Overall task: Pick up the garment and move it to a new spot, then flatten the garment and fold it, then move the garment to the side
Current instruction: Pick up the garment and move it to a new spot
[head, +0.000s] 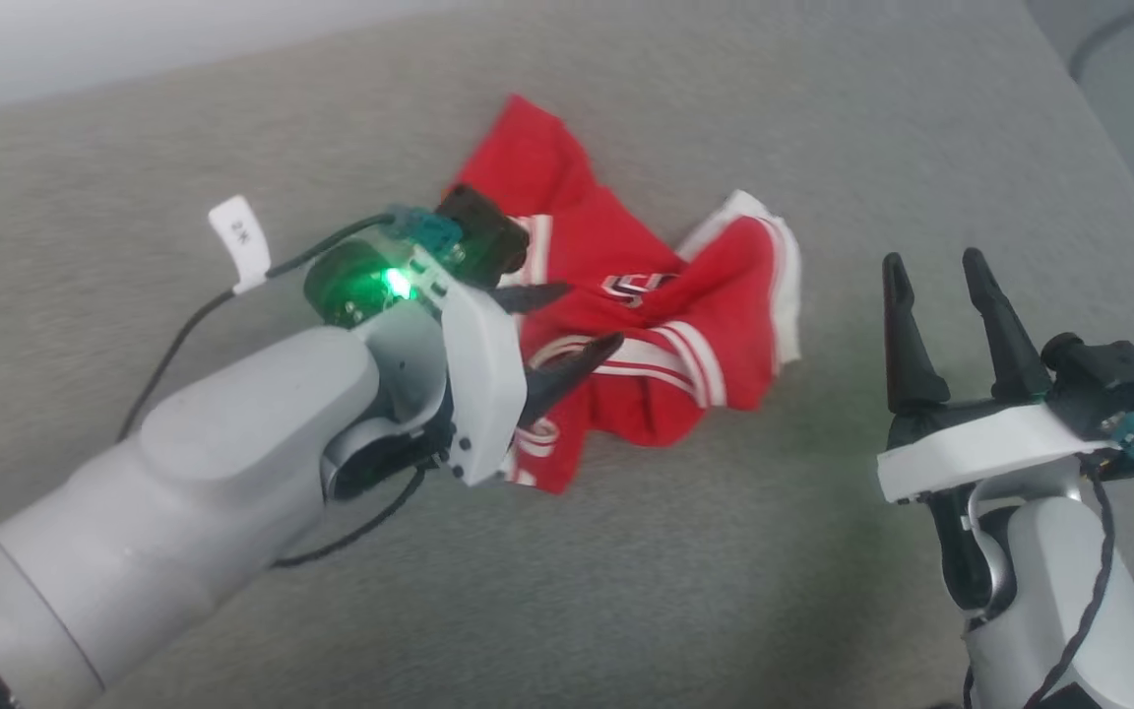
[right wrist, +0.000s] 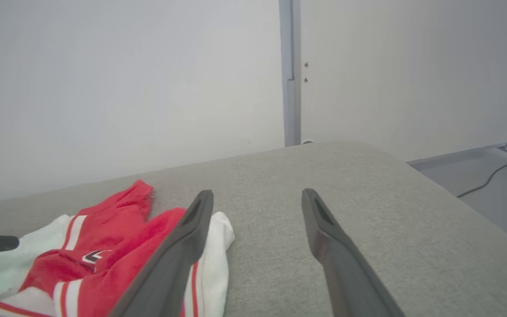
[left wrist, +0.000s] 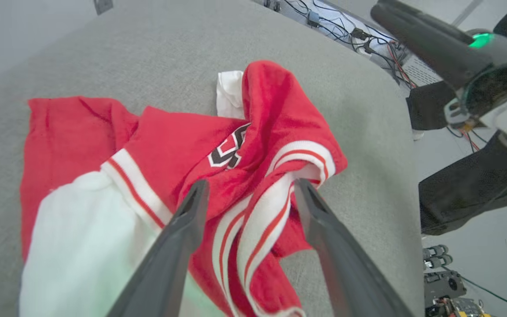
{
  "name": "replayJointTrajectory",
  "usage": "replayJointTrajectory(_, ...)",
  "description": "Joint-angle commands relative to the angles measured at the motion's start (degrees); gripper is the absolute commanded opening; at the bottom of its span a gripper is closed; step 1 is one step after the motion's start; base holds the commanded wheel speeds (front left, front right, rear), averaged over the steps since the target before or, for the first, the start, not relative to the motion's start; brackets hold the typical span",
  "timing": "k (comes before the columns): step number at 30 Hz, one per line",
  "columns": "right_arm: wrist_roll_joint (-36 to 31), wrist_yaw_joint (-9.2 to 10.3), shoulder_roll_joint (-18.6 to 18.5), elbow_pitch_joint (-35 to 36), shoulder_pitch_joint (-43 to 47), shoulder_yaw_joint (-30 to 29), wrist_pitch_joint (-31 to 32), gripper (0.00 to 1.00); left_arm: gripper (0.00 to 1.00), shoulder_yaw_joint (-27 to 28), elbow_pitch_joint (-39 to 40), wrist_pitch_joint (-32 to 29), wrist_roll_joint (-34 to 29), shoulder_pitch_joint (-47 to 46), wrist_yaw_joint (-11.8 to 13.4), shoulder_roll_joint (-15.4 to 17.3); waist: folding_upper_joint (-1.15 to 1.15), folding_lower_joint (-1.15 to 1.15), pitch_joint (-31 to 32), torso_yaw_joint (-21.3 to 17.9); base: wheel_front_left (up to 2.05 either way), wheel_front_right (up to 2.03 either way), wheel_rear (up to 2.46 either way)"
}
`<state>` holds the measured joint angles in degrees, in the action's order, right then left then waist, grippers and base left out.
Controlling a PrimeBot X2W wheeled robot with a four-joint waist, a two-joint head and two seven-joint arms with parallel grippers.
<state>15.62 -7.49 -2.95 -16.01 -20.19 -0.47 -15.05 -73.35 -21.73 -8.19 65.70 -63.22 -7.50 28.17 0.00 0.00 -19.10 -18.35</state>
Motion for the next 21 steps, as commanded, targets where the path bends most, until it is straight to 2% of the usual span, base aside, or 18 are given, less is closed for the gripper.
replayJointTrajectory(1,-0.7,0.0,0.0,-0.3,0.4,-0.2,-0.2,1.0,1.0,-0.1,0.1,1.1,0.9,1.7,0.1,0.2,0.0,0.0,4.1,4.6,0.0,0.0,0.0)
replayJointTrajectory(5,-4.1,0.0,0.0,-1.6,1.6,-1.2,-0.2,1.0,1.0,-0.1,-1.6,6.7,2.5,5.3,0.1,0.7,0.0,0.0,7.0,9.0,0.0,0.0,0.0)
replayJointTrajectory(13,-10.5,0.0,-0.2,-4.2,5.0,-3.9,-0.2,1.0,1.0,0.7,-10.3,20.3,8.8,16.3,0.1,0.1,0.0,0.0,12.1,16.6,0.0,0.0,0.0)
replayJointTrajectory(18,-11.9,0.01,-2.3,-5.0,8.9,-6.8,-0.2,1.0,1.0,4.8,-13.8,23.4,11.0,24.8,0.1,-0.2,0.0,0.0,15.5,21.6,0.0,0.0,0.0)
replayJointTrajectory(21,-11.8,0.0,-3.3,-4.8,11.2,-8.5,-0.2,1.0,1.0,11.4,-13.8,23.4,9.0,29.6,0.1,0.2,0.0,0.0,17.3,23.8,0.0,0.0,0.0)
